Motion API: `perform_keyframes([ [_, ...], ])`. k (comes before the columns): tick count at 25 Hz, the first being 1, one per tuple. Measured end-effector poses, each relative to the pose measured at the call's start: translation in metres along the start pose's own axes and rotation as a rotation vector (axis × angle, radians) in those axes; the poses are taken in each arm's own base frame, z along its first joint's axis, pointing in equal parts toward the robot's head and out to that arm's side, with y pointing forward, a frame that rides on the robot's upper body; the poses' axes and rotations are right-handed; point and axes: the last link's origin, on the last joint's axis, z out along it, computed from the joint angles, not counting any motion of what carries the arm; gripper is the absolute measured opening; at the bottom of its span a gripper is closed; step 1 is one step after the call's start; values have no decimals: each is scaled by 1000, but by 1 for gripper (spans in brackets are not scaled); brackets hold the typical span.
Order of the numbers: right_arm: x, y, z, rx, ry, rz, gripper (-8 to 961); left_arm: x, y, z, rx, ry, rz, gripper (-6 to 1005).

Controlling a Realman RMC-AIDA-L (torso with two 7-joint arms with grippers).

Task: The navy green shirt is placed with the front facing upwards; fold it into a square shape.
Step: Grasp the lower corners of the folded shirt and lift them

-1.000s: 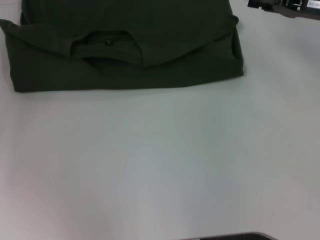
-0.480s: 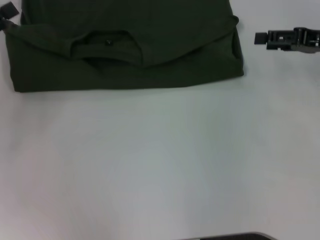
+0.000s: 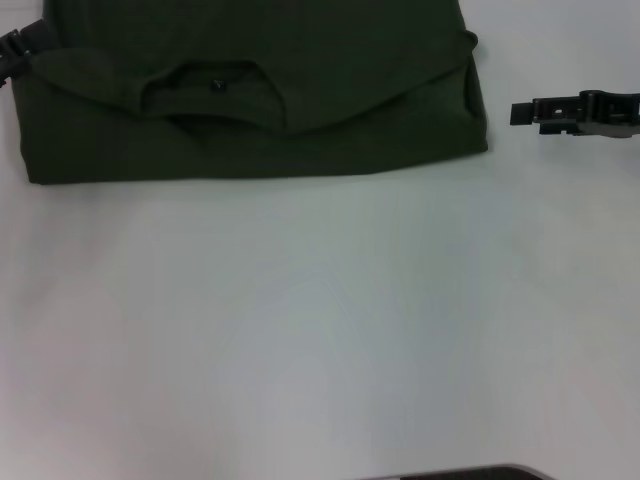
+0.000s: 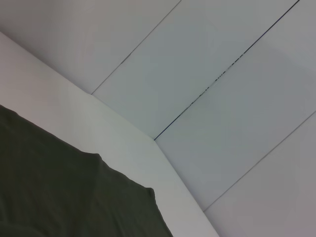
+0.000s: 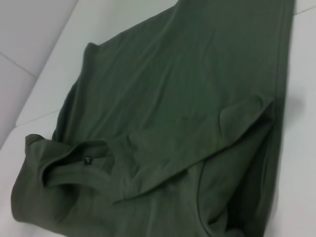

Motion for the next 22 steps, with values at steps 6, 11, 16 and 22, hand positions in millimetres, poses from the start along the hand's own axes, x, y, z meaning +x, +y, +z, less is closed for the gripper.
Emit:
perform_keyframes([
  [6, -1, 8, 19, 7, -16, -22, 712, 2, 2, 5, -7, 1, 4, 951],
  [11, -2, 14, 35, 22, -10, -46, 693, 3, 2, 5, -7, 3, 7, 951],
  [16, 0, 14, 46, 47, -2, -49, 671, 4, 1, 5, -4, 5, 10, 951],
  [22, -1, 14, 51, 62, -7, -54, 671, 5, 0, 5, 4, 8, 11, 951],
])
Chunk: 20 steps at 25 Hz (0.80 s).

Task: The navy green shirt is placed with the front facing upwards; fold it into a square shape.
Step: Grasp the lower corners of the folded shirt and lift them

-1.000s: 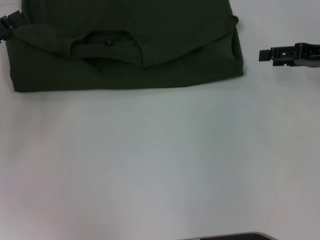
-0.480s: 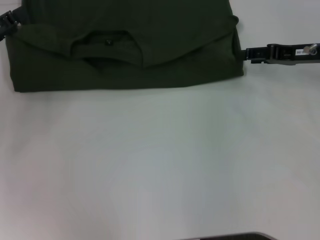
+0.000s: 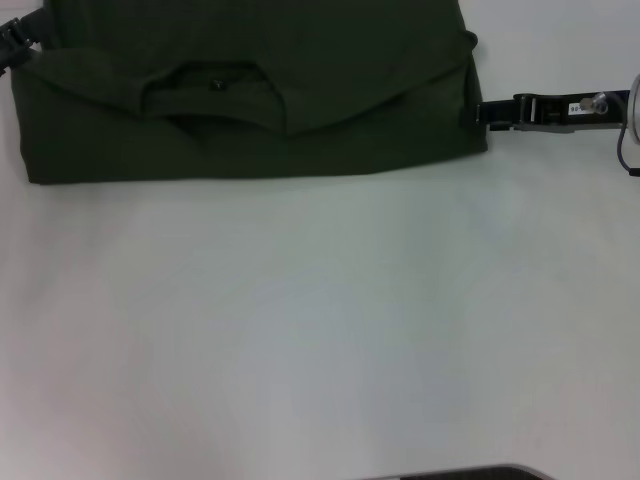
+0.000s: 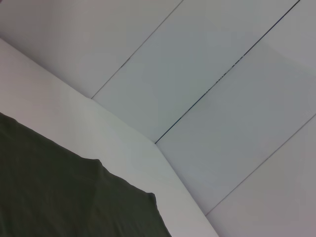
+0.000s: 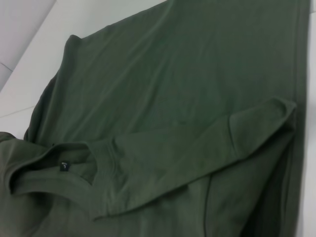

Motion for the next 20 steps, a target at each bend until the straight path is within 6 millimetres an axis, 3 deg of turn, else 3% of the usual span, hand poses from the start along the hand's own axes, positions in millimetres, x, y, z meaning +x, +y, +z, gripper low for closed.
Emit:
perform_keyframes([
  [18, 1, 10, 19, 9, 29, -25, 673, 3, 1, 2, -3, 1, 8, 950],
  [20, 1, 10, 19, 10, 29, -23, 618, 3, 1, 2, -2, 1, 8, 950],
])
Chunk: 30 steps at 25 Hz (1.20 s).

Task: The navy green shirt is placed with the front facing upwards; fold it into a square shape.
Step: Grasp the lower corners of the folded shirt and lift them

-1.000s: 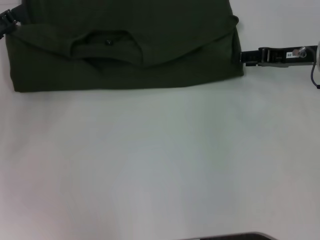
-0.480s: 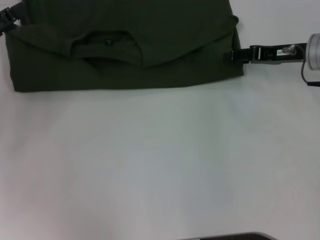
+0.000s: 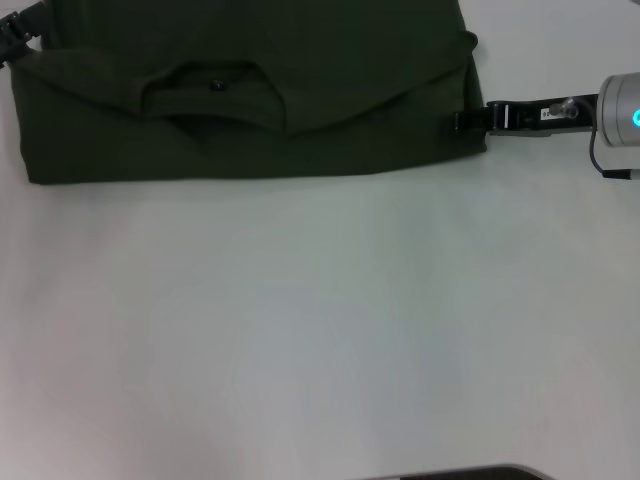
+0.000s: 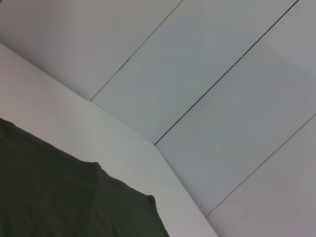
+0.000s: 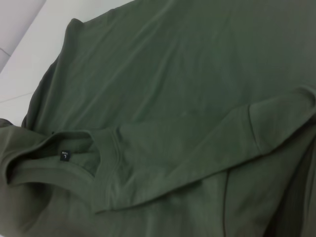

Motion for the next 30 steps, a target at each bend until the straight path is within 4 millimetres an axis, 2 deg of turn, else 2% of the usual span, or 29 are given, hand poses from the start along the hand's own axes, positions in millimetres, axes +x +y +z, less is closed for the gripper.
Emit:
perform_keyframes([
  [3, -1, -1, -1, 6, -8, 10, 536, 0, 0, 0, 0, 1, 0, 950],
  [14, -7, -4, -5, 18, -25, 11, 376, 0, -1, 0, 9, 5, -4, 950],
  [19, -9, -1, 0, 20, -27, -1, 391, -1, -2, 1, 11, 5, -5, 949],
  [28, -6, 0, 4, 24, -26, 12, 515, 3, -2, -1, 15, 13, 0, 949],
  [30, -6, 2, 5, 20, -24, 11, 511, 3, -2, 0, 14, 14, 1, 949],
])
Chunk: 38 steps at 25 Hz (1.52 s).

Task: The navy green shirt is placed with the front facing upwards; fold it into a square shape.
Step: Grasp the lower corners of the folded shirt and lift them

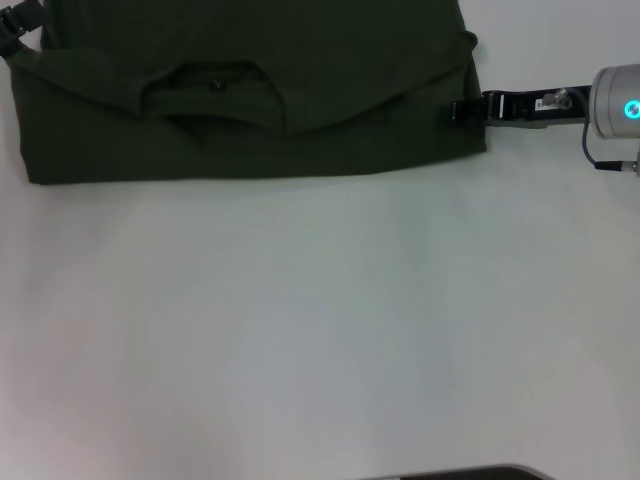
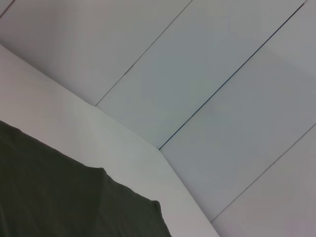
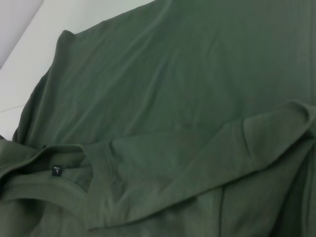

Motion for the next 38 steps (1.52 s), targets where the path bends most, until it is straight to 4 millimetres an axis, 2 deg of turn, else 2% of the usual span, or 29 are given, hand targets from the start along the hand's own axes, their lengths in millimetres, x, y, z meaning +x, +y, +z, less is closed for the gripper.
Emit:
perform_keyframes([
  [14, 1, 5, 8, -2, 19, -5, 419, 1, -1, 1, 7, 6, 2, 950],
  [19, 2, 6, 9, -2, 23, -11, 214, 1, -1, 0, 8, 7, 2, 949],
  [25, 3, 3, 7, -1, 10, 6, 71, 0, -2, -2, 15, 6, 2, 950],
  [32, 2, 1, 3, -8, -8, 14, 71, -8, -11, -14, 67, -41, 29, 949],
  [38, 1, 1, 2, -9, -8, 16, 72, -24, -24, -19, 153, -104, 60, 950],
])
